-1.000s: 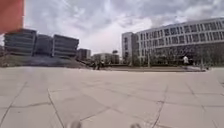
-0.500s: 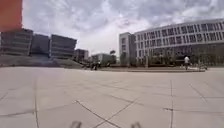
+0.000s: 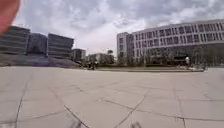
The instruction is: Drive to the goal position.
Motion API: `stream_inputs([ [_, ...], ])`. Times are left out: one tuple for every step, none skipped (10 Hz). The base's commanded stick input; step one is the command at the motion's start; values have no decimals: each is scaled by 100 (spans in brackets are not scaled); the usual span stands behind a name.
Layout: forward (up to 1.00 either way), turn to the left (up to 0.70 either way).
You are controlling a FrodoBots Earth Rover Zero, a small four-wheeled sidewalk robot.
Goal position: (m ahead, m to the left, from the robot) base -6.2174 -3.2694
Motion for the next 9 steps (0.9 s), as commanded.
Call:
stream_inputs([
  [70, -9],
  [70, -9],
  [69, 0],
  [69, 4],
  [69, 5],
  [69, 6],
  [69, 7],
  [69, 9],
  [69, 10],
])
